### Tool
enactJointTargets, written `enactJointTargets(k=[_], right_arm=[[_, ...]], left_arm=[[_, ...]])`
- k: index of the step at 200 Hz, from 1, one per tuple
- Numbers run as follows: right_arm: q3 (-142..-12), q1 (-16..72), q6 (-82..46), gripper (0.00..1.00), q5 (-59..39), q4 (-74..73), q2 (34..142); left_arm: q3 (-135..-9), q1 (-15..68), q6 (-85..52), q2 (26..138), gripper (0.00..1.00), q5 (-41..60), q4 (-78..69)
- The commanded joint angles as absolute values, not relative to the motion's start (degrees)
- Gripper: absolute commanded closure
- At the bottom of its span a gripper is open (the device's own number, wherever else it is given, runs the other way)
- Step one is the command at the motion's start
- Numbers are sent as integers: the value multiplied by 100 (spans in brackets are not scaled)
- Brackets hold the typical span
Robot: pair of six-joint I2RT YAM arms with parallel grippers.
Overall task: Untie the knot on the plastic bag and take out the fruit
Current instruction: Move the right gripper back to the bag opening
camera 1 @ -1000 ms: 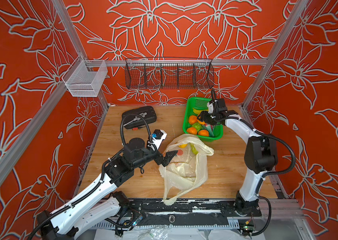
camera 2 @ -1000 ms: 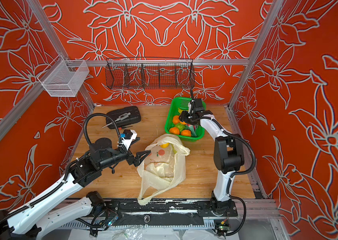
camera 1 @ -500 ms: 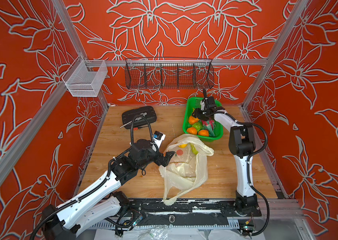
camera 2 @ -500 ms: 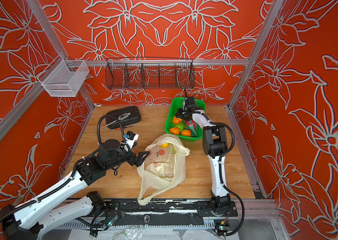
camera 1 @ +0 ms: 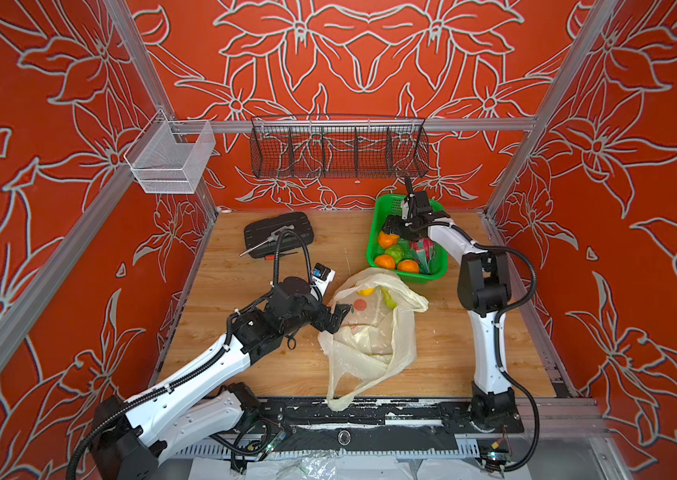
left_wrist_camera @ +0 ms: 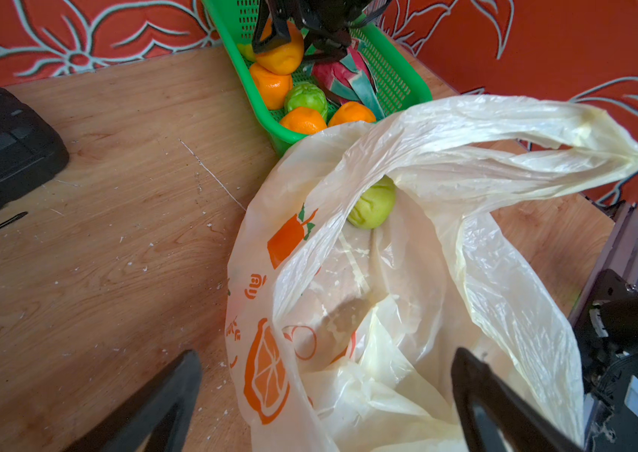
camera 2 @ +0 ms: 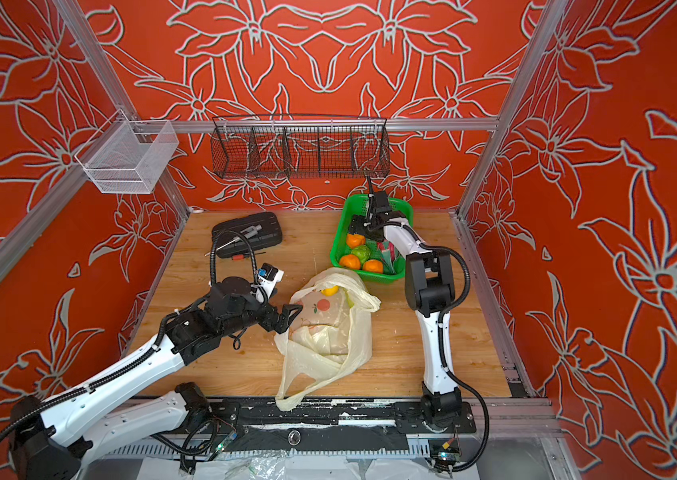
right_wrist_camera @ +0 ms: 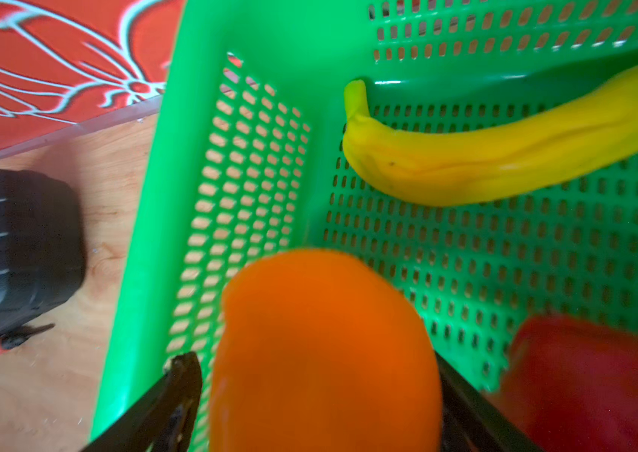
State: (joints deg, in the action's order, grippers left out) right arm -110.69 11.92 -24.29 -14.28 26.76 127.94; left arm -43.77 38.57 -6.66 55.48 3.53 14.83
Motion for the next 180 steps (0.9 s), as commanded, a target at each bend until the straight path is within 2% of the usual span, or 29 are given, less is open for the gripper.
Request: enactJointTargets(k=[1, 56, 100, 137, 180], right_arm=[[-10886, 1216, -2269, 11, -1433, 2815, 11836], [-9472, 1542, -1985, 10, -1765, 2806, 9452], [-8249, 2434, -1819, 10, -1469, 2889, 7532], [-7479, 3338, -2053, 11, -1185, 2885, 6520], [-6504, 4465, -2267, 14, -812, 2647, 5833]], left_arm=[[-4664, 3831, -443, 5848, 2, 181, 1723], [-5058, 3806, -6, 6671, 2, -39, 1608], [-5400, 3685, 35, 7486, 2, 156, 1405], [-5653, 3630, 24, 8031, 0, 445, 1235], [-5817, 3604, -83, 8352, 8, 494, 1160]])
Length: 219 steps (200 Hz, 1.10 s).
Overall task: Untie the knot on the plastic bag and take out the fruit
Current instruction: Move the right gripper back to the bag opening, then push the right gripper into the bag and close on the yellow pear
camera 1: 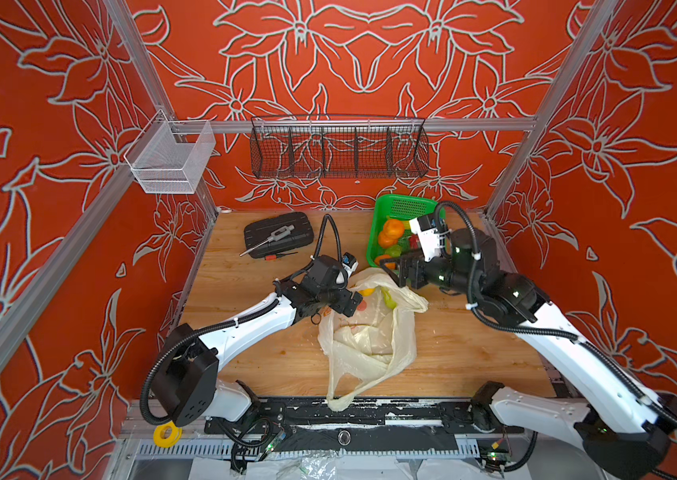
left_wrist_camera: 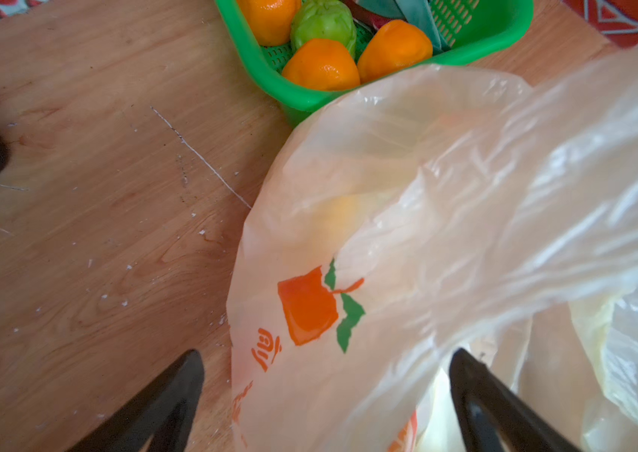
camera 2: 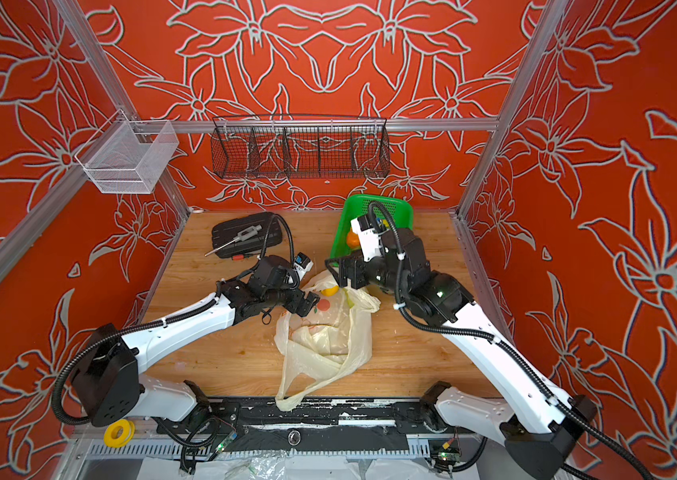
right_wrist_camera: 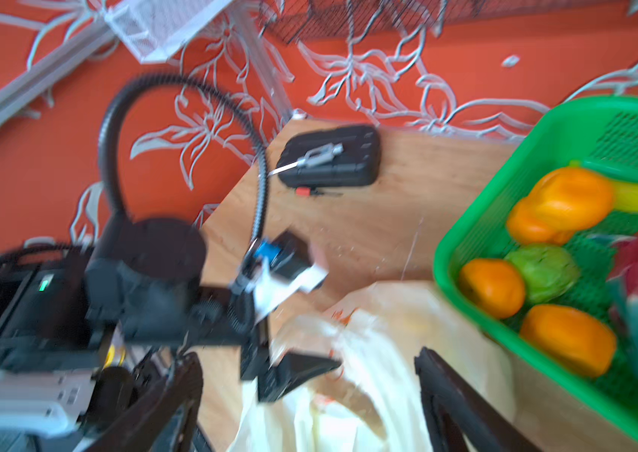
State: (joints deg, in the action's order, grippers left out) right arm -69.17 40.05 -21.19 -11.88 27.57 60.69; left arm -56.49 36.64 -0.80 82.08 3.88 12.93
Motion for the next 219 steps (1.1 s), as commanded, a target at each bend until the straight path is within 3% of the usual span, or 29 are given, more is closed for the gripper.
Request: enactJointTargets(k=[1, 30, 52, 92, 121, 202, 219], right_arm=[[-6477, 4491, -2272, 14, -801, 2642, 5817], [-5719, 5051, -2328, 16, -756, 2197, 5523], [-5123, 5397, -2239, 16, -777, 1651, 5510], [-4282, 5715, -2290, 17, -405, 475, 5890], [-3997, 5860, -2555, 17, 47, -316, 6470], [-4064, 5807, -3430, 14, 2070, -976, 8242], [-4038, 5669, -3621, 13, 2028, -1084, 8485]], left_arm=[[-5822, 3599, -85, 8355, 9, 493, 1165], [-5867, 3499, -261, 8499, 20, 555, 1171], [-5886, 3431, -349, 8495, 51, 690, 1100], [-5959, 3313, -444, 8414, 86, 882, 1152], [-5933, 3230, -703, 8290, 93, 1094, 1074], [-5906, 3142, -1219, 8141, 93, 1219, 869], [-5906, 3135, -1237, 8106, 93, 1329, 861]])
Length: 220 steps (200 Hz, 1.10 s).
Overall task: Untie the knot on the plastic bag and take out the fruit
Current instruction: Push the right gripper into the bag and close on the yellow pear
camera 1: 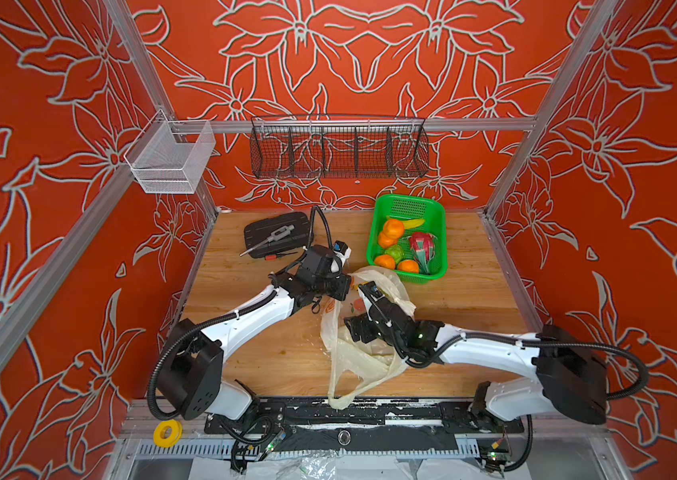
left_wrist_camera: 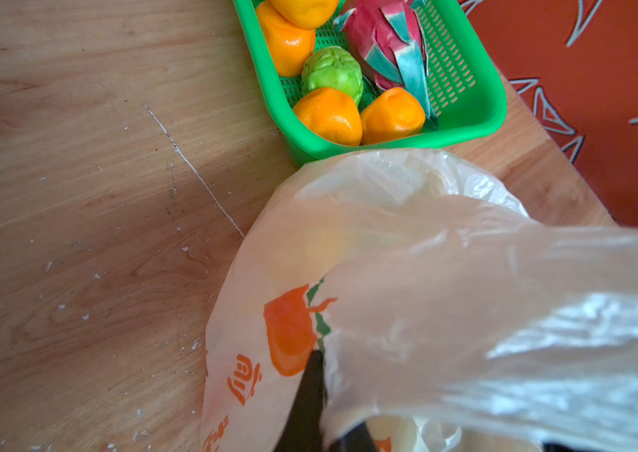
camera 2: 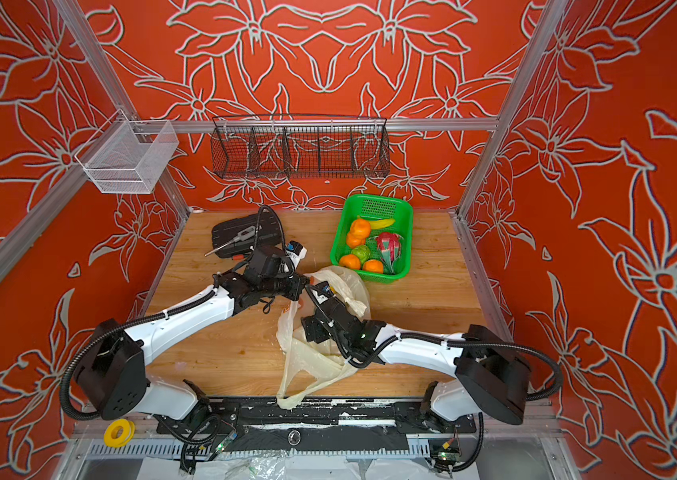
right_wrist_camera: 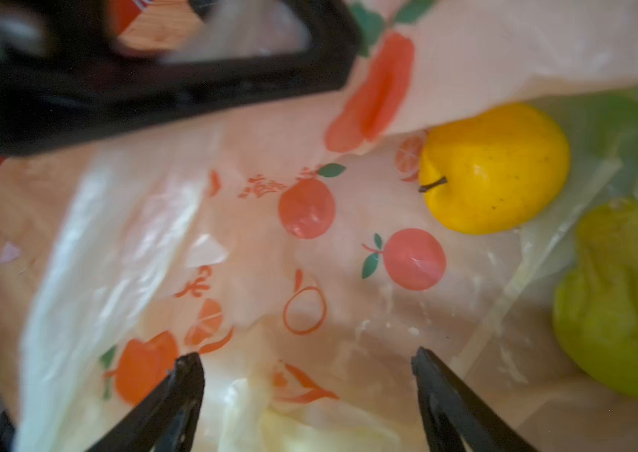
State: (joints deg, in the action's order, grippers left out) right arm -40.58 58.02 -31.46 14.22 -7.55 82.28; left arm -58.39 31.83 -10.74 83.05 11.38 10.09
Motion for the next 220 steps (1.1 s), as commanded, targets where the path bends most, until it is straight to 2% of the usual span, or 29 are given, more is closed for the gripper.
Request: enactJointTargets(k=[1, 55, 114, 190, 220], right_arm=[[-4040, 5660, -3630, 13, 2016, -1100, 8496], [-4324, 5118, -4289, 11, 1807, -1501, 9090], [-4471, 4543, -5699, 8, 1780, -1953, 9485], [-4818, 4268, -6753, 5, 1723, -2213, 9972], [-4959, 4212, -6894, 4, 1898, -2379, 10235]], left_arm=[[-5902, 3136, -1234, 8109, 93, 1337, 861], [-5768, 3134, -1355, 8061, 93, 1547, 736], [-5433, 3129, -1397, 7868, 93, 1451, 600], [-5331, 3129, -1445, 7768, 93, 1450, 427], [-5321, 3131, -1375, 7738, 93, 1789, 325]])
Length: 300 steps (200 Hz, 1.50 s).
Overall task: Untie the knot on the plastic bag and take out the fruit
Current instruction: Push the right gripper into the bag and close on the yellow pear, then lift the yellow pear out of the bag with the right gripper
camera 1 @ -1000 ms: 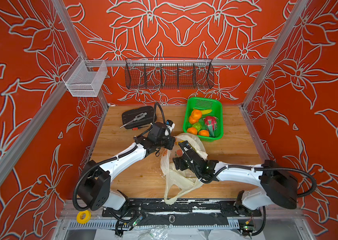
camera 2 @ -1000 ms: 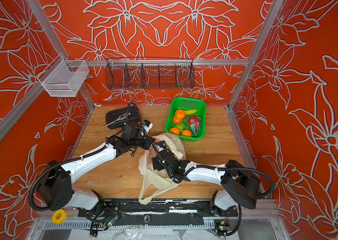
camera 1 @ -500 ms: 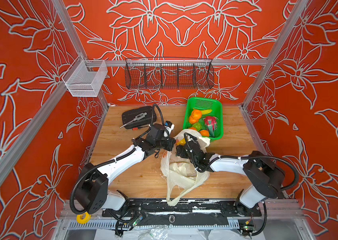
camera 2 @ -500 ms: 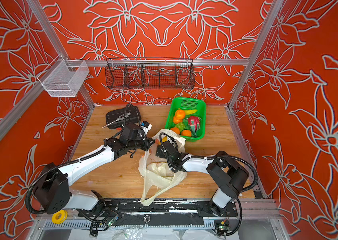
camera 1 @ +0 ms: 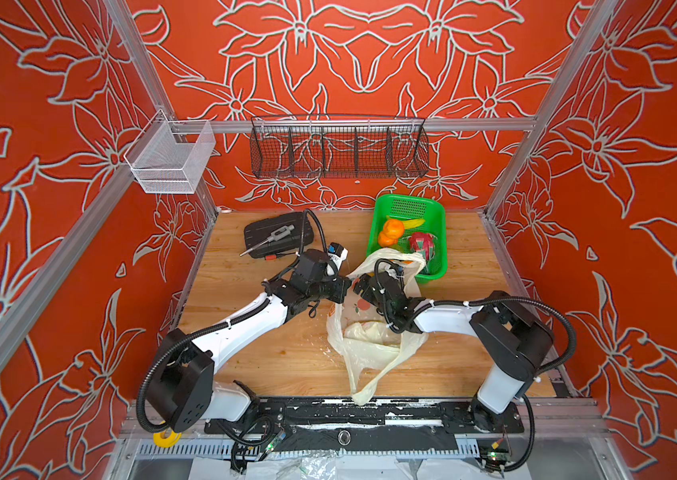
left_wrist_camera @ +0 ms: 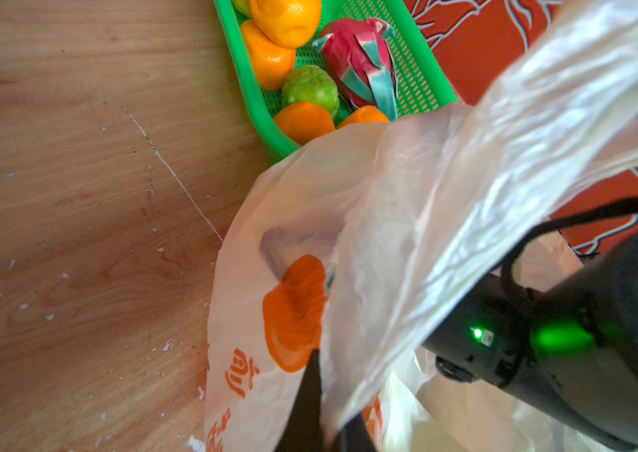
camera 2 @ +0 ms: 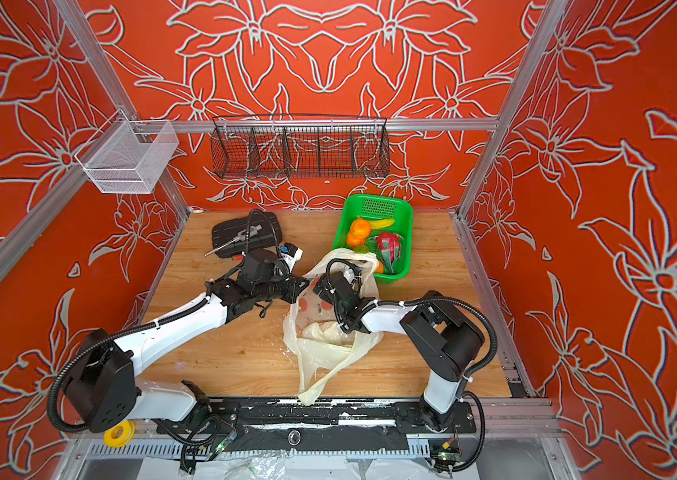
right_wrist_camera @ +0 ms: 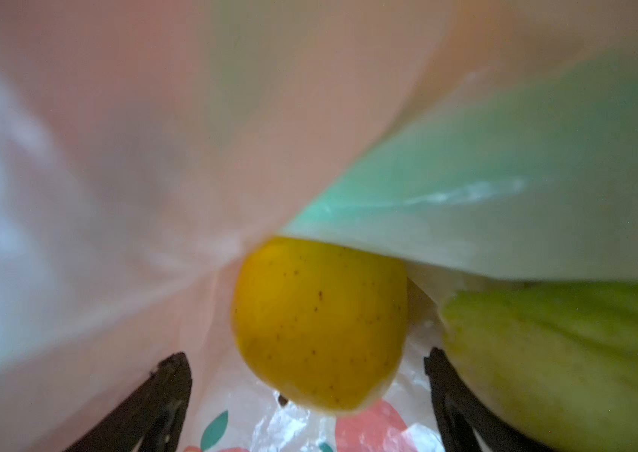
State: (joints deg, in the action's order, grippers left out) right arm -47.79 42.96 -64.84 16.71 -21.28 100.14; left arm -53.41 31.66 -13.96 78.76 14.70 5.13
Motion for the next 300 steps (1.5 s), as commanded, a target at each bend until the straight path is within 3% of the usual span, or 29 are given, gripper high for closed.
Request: enactJointTargets(k=[1, 65, 123, 142, 234, 300], right_arm=[[-4958, 4211, -6893, 4, 1894, -2389, 10246], [-5185, 4062, -7010, 4, 2057, -2245, 10760], [-5080, 3998, -6868, 27, 1772, -2459, 10843], [-5067, 3999, -6626, 33, 1710, -2406, 10670], [-3906, 4077, -5413, 39, 610, -3926, 9463], [-3538, 4631, -4166, 40, 311, -2700, 8152]], left_arm=[[-5333, 3130, -1373, 7741, 93, 1800, 329], [-5261, 3130, -1219, 7497, 93, 1732, 575], [-5197, 3133, -1149, 7432, 93, 1578, 668], [-5214, 3130, -1125, 7468, 93, 1562, 712], [-5322, 3129, -1316, 7618, 93, 1363, 774], [-5561, 3132, -1396, 7778, 94, 1254, 925]])
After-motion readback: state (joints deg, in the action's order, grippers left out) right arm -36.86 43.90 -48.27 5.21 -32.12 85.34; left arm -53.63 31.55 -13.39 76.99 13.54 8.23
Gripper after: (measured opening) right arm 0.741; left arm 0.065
